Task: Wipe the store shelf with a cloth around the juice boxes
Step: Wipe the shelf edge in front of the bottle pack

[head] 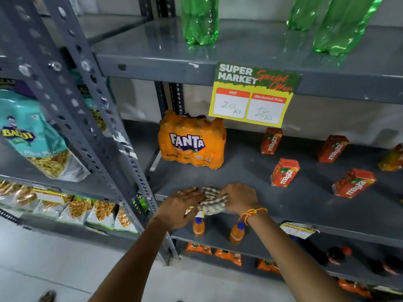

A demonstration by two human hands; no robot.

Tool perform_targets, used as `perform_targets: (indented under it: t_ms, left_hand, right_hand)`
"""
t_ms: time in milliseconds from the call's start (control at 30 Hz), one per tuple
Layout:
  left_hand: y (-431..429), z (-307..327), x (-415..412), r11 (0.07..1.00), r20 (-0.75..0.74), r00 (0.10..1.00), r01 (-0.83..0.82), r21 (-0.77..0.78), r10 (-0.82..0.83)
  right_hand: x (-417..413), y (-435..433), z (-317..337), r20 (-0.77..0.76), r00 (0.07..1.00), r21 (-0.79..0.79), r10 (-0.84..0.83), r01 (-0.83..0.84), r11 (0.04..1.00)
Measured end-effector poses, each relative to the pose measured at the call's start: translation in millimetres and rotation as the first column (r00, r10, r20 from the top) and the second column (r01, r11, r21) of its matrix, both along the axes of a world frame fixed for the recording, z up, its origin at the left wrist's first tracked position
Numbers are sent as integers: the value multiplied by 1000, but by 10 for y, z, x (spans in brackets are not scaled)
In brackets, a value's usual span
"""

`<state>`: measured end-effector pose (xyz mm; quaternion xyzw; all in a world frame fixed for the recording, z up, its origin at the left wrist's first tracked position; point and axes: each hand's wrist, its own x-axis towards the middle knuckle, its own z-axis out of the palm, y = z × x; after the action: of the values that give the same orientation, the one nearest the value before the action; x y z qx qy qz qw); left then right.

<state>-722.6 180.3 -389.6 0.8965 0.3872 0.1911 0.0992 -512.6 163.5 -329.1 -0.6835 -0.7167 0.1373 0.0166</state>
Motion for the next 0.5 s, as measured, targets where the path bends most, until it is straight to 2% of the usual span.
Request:
perform_targets:
  t_ms: [67, 133, 233, 367, 433, 467, 500]
  left_hand:
    - [-29, 7, -54, 993, -25, 996, -81, 84, 84]
    - [-59, -6, -125, 971, -36, 974, -218, 101, 222]
    - [-111, -102, -271, 910, -19, 911, -409, 58, 411]
    - [-145, -213, -335, 878, -9, 878, -478, 38, 478]
    - [-114, -197, -318, 870, 10, 871, -492, 37, 491]
    - [-111, -192, -311, 864, 22, 865, -502, 33, 501]
    - [-122, -191, -307, 860, 33, 861, -509, 30, 508]
  right_hand:
    - [-90, 137, 157, -7, 998, 64, -60, 61, 996]
    - [-264, 349, 260, -91, 993, 133, -80, 91, 987]
    - [-668, 643, 225, -120, 992, 167, 51, -30, 985]
    - [-993, 757, -67, -10, 977, 80, 211, -209, 975]
    - [-932, 738, -150, 44, 965, 128, 260, -264, 956]
    - [-906, 703, -153, 131, 941, 130, 311, -328, 936]
    - [-864, 671, -186, 137, 934, 107, 329, -344, 933]
